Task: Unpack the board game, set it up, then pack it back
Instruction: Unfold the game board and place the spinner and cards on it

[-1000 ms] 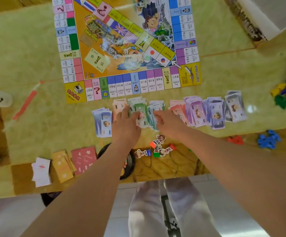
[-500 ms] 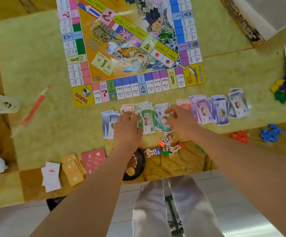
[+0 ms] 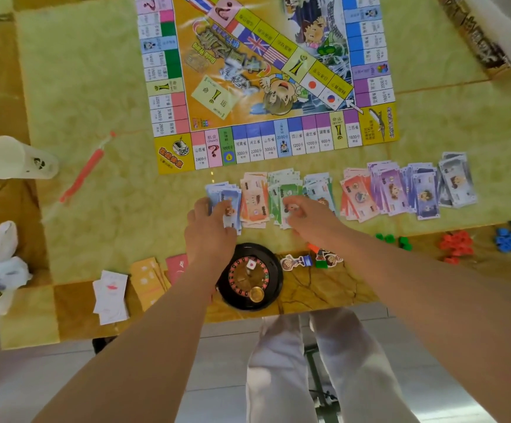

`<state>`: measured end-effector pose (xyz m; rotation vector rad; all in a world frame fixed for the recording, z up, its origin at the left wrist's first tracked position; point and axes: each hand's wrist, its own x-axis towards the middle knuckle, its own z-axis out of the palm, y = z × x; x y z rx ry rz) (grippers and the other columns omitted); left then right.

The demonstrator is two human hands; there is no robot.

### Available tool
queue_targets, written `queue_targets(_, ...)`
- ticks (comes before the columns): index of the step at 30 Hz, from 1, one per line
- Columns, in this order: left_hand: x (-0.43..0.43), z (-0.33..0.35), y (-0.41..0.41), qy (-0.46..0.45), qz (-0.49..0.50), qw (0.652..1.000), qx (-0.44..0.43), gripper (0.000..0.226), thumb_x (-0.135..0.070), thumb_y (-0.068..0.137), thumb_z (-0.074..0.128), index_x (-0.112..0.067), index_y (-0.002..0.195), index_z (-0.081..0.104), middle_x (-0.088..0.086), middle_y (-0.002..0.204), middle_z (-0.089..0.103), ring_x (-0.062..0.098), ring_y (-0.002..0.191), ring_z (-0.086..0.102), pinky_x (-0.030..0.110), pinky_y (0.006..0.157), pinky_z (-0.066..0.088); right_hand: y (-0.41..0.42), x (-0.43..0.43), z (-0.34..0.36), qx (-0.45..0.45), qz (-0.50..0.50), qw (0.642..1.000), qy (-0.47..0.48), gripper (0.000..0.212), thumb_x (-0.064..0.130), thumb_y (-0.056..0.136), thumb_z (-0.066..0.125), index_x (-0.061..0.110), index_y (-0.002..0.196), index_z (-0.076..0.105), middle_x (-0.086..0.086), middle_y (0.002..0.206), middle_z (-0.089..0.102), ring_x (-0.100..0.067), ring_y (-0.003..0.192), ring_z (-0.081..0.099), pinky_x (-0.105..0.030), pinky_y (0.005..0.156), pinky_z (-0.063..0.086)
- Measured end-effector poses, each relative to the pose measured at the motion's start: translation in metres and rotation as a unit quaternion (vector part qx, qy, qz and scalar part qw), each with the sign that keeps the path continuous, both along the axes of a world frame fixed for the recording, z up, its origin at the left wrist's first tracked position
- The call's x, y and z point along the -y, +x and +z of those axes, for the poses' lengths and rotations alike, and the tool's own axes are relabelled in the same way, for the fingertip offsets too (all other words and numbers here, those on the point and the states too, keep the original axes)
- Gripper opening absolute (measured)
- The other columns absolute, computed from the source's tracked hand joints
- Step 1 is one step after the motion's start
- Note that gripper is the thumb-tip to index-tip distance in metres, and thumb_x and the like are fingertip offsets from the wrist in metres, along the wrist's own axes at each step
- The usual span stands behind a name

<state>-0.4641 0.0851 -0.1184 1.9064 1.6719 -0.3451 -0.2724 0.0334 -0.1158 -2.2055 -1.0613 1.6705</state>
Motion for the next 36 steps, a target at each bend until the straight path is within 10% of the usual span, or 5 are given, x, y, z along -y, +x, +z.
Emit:
queue_targets(4,-0.011,-0.006,-0.009,-0.015,-0.063,0.998,-0.026,0.064,-0.023,0.095,0.051,-0.027,0.152,0.022,0.002,0.161,0.009,0.025,0.146,0.011,0.041,0.114,0.026,-0.010,-0.011,-0.005,0.035,0.044,0.998,0.008,0.056,0.010,0.097,0.043,0.026,0.149,0.030,0.003,0.090,0.056,-0.012,0.060,0.050,-0.026,0.054,0.040)
queue_targets(7,-0.019,-0.007,-0.010,-0.039,-0.067,0.997,-0.029,0.056,-0.024,0.095,0.051,-0.026,0.148,0.033,0.003,0.159,0.018,0.024,0.144,0.016,0.039,0.113,0.025,-0.010,-0.019,-0.007,0.064,0.041,0.997,0.006,0.048,0.010,0.097,0.043,0.022,0.143,0.040,-0.003,0.107,0.059,-0.008,0.059,0.047,-0.024,0.053,0.038)
queue_targets(12,-0.021,-0.003,-0.015,-0.004,-0.014,1.000,0.026,0.042,-0.014,0.091,0.053,-0.019,0.132,0.054,0.006,0.147,0.037,0.026,0.134,0.031,0.038,0.105,0.032,-0.009,-0.031,-0.010,0.062,0.016,0.998,0.023,0.033,0.009,0.094,0.044,0.017,0.124,0.054,0.010,0.075,0.044,-0.011,0.061,0.047,-0.028,0.060,0.040)
queue_targets(22,0.006,0.015,-0.048,-0.094,0.154,0.983,0.014,0.017,-0.026,0.092,0.049,-0.025,0.102,0.062,0.000,0.093,0.065,0.022,0.078,0.061,0.029,0.064,0.044,-0.050,-0.042,0.005,0.023,0.184,0.982,0.028,0.010,0.018,0.090,0.056,0.022,0.098,0.061,0.007,0.088,0.058,-0.014,0.082,0.055,-0.028,0.069,0.046)
queue_targets(36,0.084,-0.004,-0.062,-0.205,0.206,0.956,-0.035,0.025,-0.031,0.090,0.057,-0.012,0.107,0.054,0.006,0.094,0.060,0.028,0.093,0.060,0.037,0.082,0.053,-0.063,-0.002,-0.012,0.159,0.312,0.936,0.022,0.016,0.023,0.090,0.062,0.011,0.100,0.063,-0.009,0.098,0.064,-0.026,0.090,0.059,-0.039,0.079,0.052)
